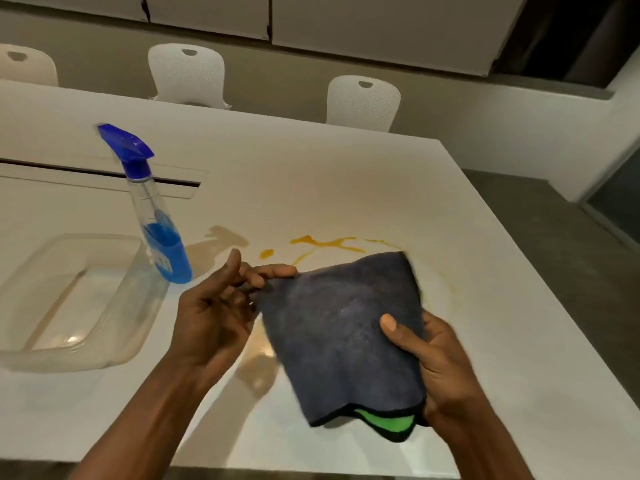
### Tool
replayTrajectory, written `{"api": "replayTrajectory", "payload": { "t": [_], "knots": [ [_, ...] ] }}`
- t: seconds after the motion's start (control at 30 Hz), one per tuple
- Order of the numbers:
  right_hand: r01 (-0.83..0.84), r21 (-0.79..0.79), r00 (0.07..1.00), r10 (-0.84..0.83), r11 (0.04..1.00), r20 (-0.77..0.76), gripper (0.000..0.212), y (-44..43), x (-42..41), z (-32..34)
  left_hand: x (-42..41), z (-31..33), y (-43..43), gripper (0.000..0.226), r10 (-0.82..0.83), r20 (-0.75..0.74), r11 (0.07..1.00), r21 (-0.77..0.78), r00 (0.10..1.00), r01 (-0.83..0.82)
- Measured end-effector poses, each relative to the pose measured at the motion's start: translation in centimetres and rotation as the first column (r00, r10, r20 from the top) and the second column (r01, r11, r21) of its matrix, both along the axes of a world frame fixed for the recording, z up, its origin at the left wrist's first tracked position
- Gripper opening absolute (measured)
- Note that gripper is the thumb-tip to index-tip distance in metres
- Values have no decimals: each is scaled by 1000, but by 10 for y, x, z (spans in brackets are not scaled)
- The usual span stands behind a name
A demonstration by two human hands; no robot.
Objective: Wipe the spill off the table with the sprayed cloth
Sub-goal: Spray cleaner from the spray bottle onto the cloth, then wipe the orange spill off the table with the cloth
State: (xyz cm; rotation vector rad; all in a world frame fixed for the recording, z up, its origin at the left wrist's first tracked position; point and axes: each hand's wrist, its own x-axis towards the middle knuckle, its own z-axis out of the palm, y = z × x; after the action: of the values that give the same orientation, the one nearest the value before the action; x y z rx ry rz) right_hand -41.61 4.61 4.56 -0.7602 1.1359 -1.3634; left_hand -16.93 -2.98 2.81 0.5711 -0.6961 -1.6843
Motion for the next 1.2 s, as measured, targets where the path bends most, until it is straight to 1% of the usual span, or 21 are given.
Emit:
{"api": "replayTrajectory", "payload": {
  "t": [0.07, 0.13, 0.17, 0.23, 0.3, 0.4, 0.47, 0.5, 0.53, 0.6, 0.63, 0.67, 0.73, 0.77, 0.8, 0.87, 0.9, 0.93, 1.0, 1.1, 1.2],
  "knots": [
    [161, -44, 973, -166, 986, -160, 36, 10, -19, 2, 9, -14, 2, 45, 111, 237, 989, -125, 965, -83],
    [292, -109, 888, -311, 950, -338, 40, 20, -40, 6, 19, -27, 10, 54, 197, 432, 969, -223, 880, -108],
    [324, -163, 834, -363, 932, -415, 35, 25, -49, 11, 24, -31, 16, 54, 233, 523, 963, -241, 820, -120],
    [324, -269, 720, -421, 907, -552, 19, 31, -65, 13, 30, -39, 31, 43, 288, 712, 955, -263, 641, -137],
    [298, -296, 562, -417, 908, -715, 20, 35, -76, 2, 31, -49, 48, 30, 325, 852, 945, -282, 411, -164],
    [258, -276, 369, -358, 926, -857, 27, 41, -74, -34, 31, -71, 70, 20, 373, 911, 912, -327, 175, -247],
    [197, -286, 255, -331, 938, -909, 24, 44, -63, -59, 33, -89, 81, 23, 441, 897, 878, -432, -1, -204],
    [157, -279, 264, -313, 947, -912, 26, 44, -55, -72, 35, -98, 87, 30, 467, 882, 864, -470, -61, -181],
    [101, -260, 306, -279, 960, -910, 28, 43, -46, -86, 36, -107, 91, 41, 483, 870, 854, -493, -100, -166],
    [41, -168, 382, -171, 985, -908, 37, 43, -26, -109, 36, -122, 99, 55, 500, 854, 843, -518, -144, -144],
    [32, -105, 389, -109, 994, -915, 47, 43, -15, -118, 36, -127, 101, 54, 513, 842, 837, -533, -167, -119],
    [-12, -65, 363, -56, 998, -930, 51, 41, -6, -126, 35, -132, 102, 52, 523, 831, 833, -545, -187, -92],
    [-132, -50, 209, -22, 990, -978, 49, 35, 11, -135, 36, -136, 102, 49, 536, 817, 827, -559, -210, -62],
    [-183, -47, 153, -19, 982, -988, 59, 31, 18, -136, 35, -137, 101, 49, 535, 816, 827, -559, -218, -60],
    [-245, -27, 102, -2, 969, -995, 75, 27, 24, -136, 34, -136, 101, 50, 531, 816, 830, -556, -229, -54],
    [-351, 104, -96, 74, 931, -993, 109, 18, 40, -135, 34, -135, 101, 52, 507, 824, 845, -533, -253, -40],
    [-384, 174, -186, 109, 907, -976, 115, 14, 49, -133, 34, -134, 101, 54, 494, 829, 854, -519, -264, -33],
    [-421, 215, -250, 115, 881, -961, 114, 10, 57, -133, 34, -134, 100, 54, 484, 831, 860, -510, -275, -25],
    [-467, 234, -299, 96, 853, -949, 103, 4, 71, -129, 35, -135, 100, 54, 477, 829, 864, -503, -291, -15],
    [-510, 235, -310, 78, 828, -948, 86, 0, 72, -125, 36, -140, 101, 52, 501, 810, 849, -529, -306, -9],
    [-553, 230, -303, 64, 801, -951, 80, 6, 52, -126, 38, -144, 99, 49, 544, 781, 819, -574, -306, -9]
  ]
}}
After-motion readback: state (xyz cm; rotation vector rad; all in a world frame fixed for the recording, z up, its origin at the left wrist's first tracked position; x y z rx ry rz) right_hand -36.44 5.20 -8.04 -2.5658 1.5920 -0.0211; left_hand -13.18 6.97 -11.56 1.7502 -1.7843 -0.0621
